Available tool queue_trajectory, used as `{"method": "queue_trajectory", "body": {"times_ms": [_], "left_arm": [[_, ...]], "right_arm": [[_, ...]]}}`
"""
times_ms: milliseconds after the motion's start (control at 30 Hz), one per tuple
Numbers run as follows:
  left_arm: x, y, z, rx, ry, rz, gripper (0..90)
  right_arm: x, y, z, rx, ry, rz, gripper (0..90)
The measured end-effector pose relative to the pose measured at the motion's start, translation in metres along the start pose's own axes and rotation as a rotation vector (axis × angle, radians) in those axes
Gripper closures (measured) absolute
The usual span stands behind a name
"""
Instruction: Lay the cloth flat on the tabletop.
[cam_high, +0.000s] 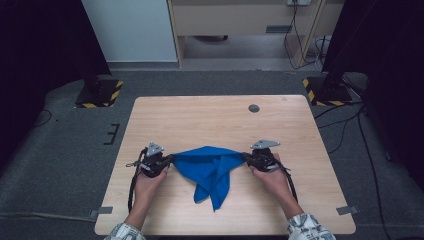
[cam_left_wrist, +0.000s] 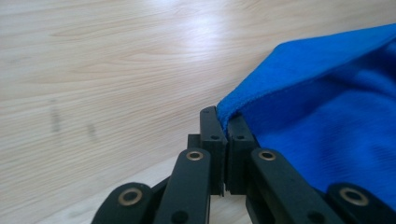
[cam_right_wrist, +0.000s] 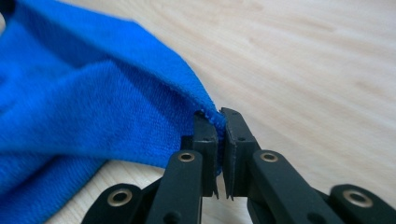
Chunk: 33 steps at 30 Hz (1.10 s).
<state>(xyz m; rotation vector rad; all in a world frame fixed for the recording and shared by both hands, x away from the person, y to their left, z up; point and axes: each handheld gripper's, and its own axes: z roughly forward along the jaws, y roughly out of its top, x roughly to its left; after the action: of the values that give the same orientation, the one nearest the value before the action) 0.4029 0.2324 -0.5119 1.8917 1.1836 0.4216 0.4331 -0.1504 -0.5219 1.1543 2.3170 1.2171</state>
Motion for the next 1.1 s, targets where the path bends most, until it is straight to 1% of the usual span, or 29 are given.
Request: {"method": "queue_trajectory", "body": {"times_ms": [33,67,100,167,233,333,367,400,467,567,633,700,800,867,1033,1100], "left_arm": [[-0.003,0.002,0.0,-0.005,-0.013,-0.001,88.4],[-0.008,0.006,0.0,-0.005,-0.009,0.029,88.4],[-0.011,0.009,-0.001,-0.011,-0.009,0.04,88.4],[-0.019,0.017,-0.002,-0.036,-0.026,0.046,88.4],[-0.024,0.024,-0.001,-0.045,-0.034,0.058,88.4],[-0.031,0.033,0.004,-0.046,-0.047,0.079,88.4],[-0.034,0.035,0.006,-0.052,-0.053,0.076,88.3],[-0.036,0.038,0.007,-0.052,-0.055,0.083,88.3],[-0.038,0.041,0.008,-0.058,-0.053,0.093,88.3],[-0.039,0.044,0.008,-0.069,-0.053,0.09,88.3],[-0.037,0.044,0.007,-0.074,-0.058,0.082,88.4],[-0.035,0.043,0.005,-0.077,-0.059,0.076,88.3],[-0.034,0.042,0.001,-0.075,-0.048,0.093,88.3],[-0.034,0.041,-0.002,-0.078,-0.049,0.094,88.3],[-0.035,0.039,-0.012,-0.085,-0.052,0.096,88.2],[-0.038,0.04,-0.014,-0.097,-0.043,0.11,88.2]], "right_arm": [[-0.001,0.001,-0.003,-0.004,0.0,0.003,86.2],[-0.003,0.003,-0.007,-0.012,-0.002,0.004,86.3],[-0.005,0.005,-0.013,-0.022,-0.003,-0.001,86.5],[-0.008,0.007,-0.021,-0.036,-0.008,-0.002,86.6],[-0.013,0.009,-0.03,-0.059,-0.012,0.002,86.7],[-0.022,0.01,-0.044,-0.093,-0.014,0.027,86.9],[-0.025,0.01,-0.048,-0.104,-0.012,0.033,86.8],[-0.028,0.01,-0.051,-0.112,-0.011,0.043,86.8],[-0.033,0.01,-0.056,-0.122,-0.009,0.05,86.8],[-0.038,0.009,-0.062,-0.145,-0.006,0.058,87.3],[-0.039,0.009,-0.062,-0.142,-0.006,0.067,87.5],[-0.039,0.01,-0.063,-0.145,-0.001,0.064,87.5],[-0.035,0.014,-0.064,-0.153,0.0,0.044,87.5],[-0.031,0.016,-0.064,-0.163,-0.004,0.031,87.5],[-0.022,0.016,-0.067,-0.144,-0.013,0.009,87.5],[-0.021,0.017,-0.071,-0.151,-0.016,0.007,87.5]]}}
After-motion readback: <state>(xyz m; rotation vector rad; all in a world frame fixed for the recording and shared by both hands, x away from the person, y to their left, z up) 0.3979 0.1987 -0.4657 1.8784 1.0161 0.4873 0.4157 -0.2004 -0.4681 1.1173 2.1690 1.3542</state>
